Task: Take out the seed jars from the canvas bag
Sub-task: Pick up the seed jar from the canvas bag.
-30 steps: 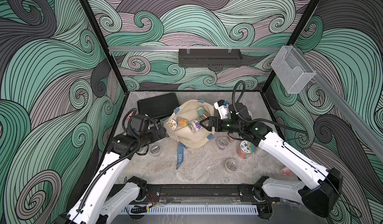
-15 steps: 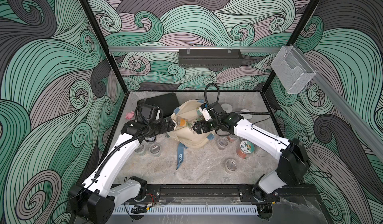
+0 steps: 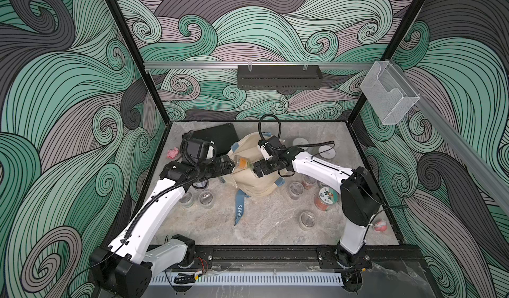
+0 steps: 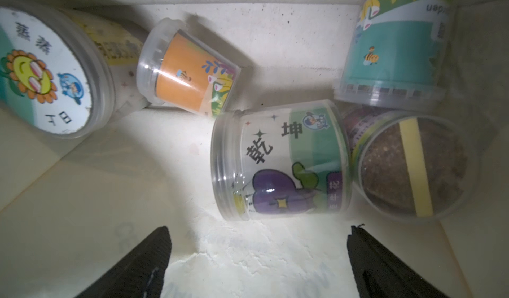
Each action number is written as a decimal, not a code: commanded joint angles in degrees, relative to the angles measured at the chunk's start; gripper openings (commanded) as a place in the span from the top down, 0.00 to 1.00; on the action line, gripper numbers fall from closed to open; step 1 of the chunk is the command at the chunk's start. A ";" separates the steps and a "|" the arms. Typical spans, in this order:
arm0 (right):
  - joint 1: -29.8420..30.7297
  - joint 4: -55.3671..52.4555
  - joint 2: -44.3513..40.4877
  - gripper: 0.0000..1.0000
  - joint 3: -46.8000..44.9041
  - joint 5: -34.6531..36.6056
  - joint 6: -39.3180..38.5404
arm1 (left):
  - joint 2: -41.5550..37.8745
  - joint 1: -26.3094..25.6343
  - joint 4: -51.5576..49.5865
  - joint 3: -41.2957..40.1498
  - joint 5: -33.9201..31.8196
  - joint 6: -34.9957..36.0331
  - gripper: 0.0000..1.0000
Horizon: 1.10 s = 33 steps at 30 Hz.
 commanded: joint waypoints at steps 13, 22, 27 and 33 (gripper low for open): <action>-0.04 1.18 7.62 0.01 4.07 1.45 -2.56 | 0.00 0.15 0.75 -0.07 1.58 1.14 0.01; -0.04 -1.47 4.92 0.01 3.72 8.33 -0.75 | 0.17 0.20 0.72 0.12 1.92 1.28 0.01; -0.47 -1.46 4.56 0.01 4.00 8.37 -1.29 | 0.17 0.23 0.81 0.12 2.17 1.16 0.01; -0.65 -1.18 6.41 0.01 4.05 5.68 -2.24 | 0.04 0.16 0.38 0.29 2.11 1.36 0.01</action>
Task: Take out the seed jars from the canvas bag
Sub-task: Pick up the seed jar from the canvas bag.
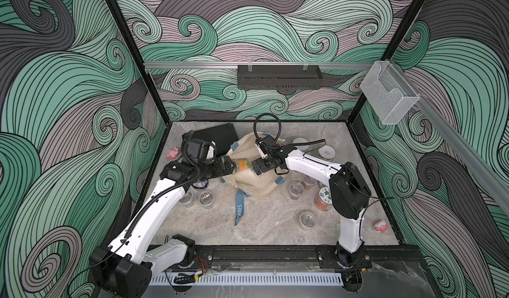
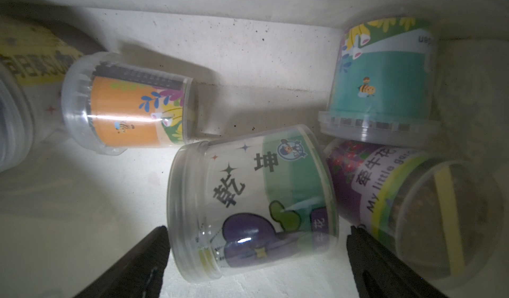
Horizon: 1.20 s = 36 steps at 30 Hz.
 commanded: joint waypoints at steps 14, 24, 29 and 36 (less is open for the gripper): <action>-0.63 -0.19 4.04 0.04 1.59 -2.63 0.34 | -1.55 0.24 -0.85 1.24 1.22 1.42 0.01; -0.88 1.48 -6.14 0.21 -2.23 -6.03 4.25 | -6.85 0.07 -1.34 2.67 0.60 3.43 0.01; -1.74 2.33 -12.39 0.22 -5.40 -11.25 8.23 | -9.33 -0.04 -0.37 3.60 1.53 5.83 0.01; -7.29 7.13 -21.67 0.23 -11.42 -31.95 19.99 | -12.24 -2.35 3.55 4.50 2.12 10.70 0.01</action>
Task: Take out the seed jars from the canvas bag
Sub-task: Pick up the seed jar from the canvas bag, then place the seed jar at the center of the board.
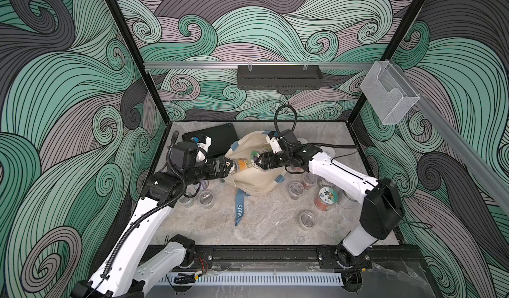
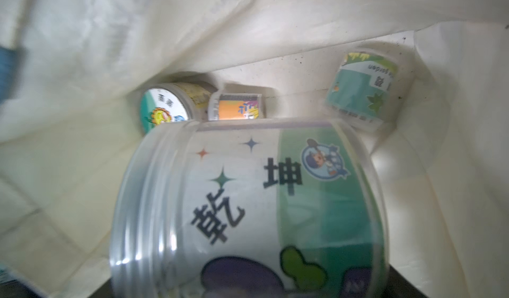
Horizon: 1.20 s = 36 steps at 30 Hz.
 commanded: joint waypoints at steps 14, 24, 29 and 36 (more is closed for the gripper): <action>-5.32 22.27 -11.65 0.24 -9.09 -43.08 27.20 | 2.41 -10.61 2.67 6.36 3.60 19.74 0.01; -2.44 23.81 -12.97 0.24 -9.64 -47.61 29.35 | 4.62 -15.71 1.35 6.82 -0.61 30.00 0.01; 0.33 22.83 -12.20 0.24 -8.74 -47.93 28.36 | 4.83 -17.27 2.81 5.85 -0.96 31.62 0.01; 3.14 22.20 -10.93 0.24 -7.49 -47.90 27.59 | 4.44 -18.15 5.77 3.94 1.73 31.18 0.01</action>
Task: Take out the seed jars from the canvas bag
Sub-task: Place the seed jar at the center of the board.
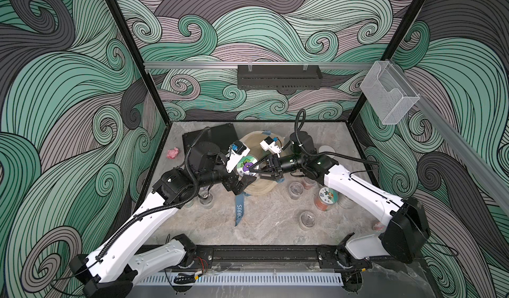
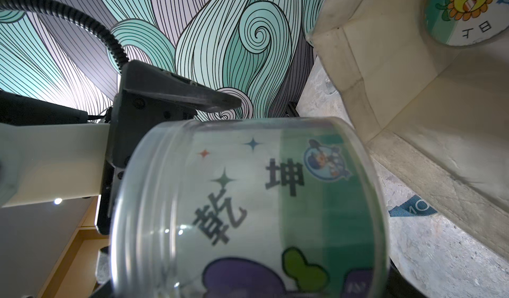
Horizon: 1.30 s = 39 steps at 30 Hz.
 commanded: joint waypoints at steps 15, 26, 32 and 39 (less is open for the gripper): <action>1.64 3.13 0.59 0.19 2.36 -1.76 0.89 | 1.08 -0.73 0.53 0.91 0.96 -0.39 0.28; -0.16 -8.82 -2.27 0.01 2.73 7.42 -6.94 | 0.25 -0.74 0.30 0.52 -2.13 -2.90 0.31; -6.76 -19.48 -10.38 0.01 -1.63 19.96 -12.15 | -0.47 -0.74 -0.84 -1.82 -3.96 -5.29 0.35; -15.06 -24.83 -21.86 0.01 -7.15 31.05 -14.04 | 0.10 -8.19 3.52 -6.18 -5.95 -11.50 0.37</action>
